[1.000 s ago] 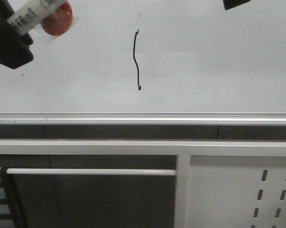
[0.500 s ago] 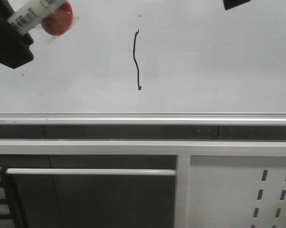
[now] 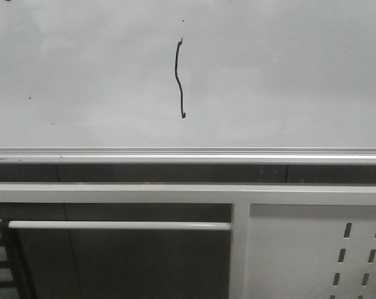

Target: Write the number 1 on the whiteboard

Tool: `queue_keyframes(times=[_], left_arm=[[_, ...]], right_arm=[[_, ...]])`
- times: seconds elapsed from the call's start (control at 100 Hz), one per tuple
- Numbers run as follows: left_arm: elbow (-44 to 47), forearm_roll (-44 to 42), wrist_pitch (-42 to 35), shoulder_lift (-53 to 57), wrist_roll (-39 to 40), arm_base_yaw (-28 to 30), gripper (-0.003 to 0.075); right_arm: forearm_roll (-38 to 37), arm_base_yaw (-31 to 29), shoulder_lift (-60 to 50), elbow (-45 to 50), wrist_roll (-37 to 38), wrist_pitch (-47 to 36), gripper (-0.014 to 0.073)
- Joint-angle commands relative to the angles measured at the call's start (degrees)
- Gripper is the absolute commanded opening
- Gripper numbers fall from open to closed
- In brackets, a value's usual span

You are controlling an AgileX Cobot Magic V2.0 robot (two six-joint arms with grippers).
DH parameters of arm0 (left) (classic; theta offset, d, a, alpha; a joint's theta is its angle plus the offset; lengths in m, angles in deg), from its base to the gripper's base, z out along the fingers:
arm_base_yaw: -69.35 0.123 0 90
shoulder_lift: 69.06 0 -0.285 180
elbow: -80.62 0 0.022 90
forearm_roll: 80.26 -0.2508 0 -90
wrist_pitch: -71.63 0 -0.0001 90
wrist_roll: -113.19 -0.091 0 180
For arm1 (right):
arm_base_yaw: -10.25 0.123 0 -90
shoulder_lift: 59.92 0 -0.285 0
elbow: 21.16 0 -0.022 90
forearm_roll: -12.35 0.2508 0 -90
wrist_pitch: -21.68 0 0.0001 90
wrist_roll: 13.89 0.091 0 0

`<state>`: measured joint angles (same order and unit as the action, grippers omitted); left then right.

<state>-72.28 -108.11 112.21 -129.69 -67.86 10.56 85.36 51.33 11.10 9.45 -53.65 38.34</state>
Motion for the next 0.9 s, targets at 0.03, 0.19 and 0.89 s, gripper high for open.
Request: queue_keyframes(times=[0.03, 0.19, 0.89], left_arm=[[0.3, -1.4, -6.2, 3.5, 3.7, -0.2, -0.0018], [4.1, -6.2, -12.0, 9.0, 12.4, -0.1, -0.0018], [21.1, -41.5, -5.3, 19.4, 69.2, 1.8, -0.0018]], right_arm=[[0.6, -0.1, -4.1, -1.9, -2.9, -1.7, 0.0443], [-2.1, -0.1, -8.7, -1.9, -3.5, -1.4, 0.0229], [-16.4, -0.1, -23.6, 16.0, -3.6, -18.8, -0.0066]])
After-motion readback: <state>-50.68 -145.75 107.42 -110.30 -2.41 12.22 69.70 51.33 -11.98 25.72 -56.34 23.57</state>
